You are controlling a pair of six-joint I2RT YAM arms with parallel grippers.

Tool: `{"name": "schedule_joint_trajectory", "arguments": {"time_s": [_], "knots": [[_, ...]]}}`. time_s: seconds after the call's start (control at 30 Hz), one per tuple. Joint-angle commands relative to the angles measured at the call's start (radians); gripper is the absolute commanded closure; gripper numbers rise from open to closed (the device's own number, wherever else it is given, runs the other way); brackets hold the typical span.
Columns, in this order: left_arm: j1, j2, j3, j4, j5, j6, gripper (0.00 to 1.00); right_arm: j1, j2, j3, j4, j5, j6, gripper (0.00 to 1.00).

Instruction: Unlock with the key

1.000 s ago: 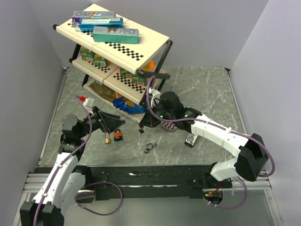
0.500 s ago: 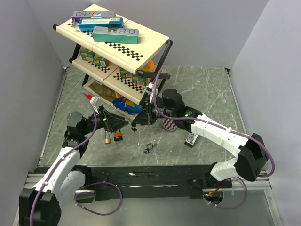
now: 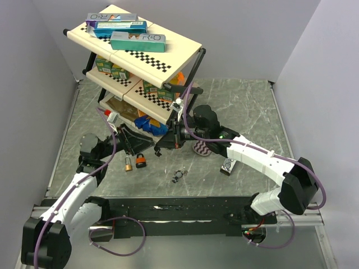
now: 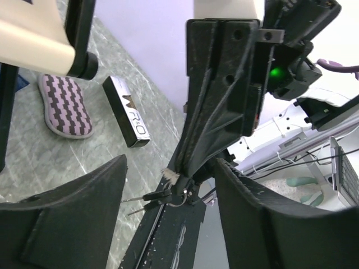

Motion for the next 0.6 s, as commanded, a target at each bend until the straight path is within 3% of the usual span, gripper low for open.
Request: {"name": "schedule_joint_trajectory", "arguments": {"time_s": [0.0, 0.43, 0.53, 0.57], "knots": [[-0.010, 0.003, 0.009, 0.074, 0.018, -0.019, 0.36, -0.005, 0.010, 0.012, 0.051, -0.028, 0.021, 1.00], [-0.023, 0.001, 0.023, 0.022, 0.003, 0.010, 0.67, -0.004, 0.012, 0.009, 0.048, -0.012, 0.030, 1.00], [-0.024, 0.004, 0.026, 0.017, 0.000, 0.015, 0.86, -0.007, 0.012, 0.007, 0.051, -0.012, 0.033, 1.00], [-0.024, 0.004, 0.028, 0.011, 0.000, 0.016, 0.99, -0.005, 0.013, 0.007, 0.051, -0.014, 0.033, 1.00]]}}
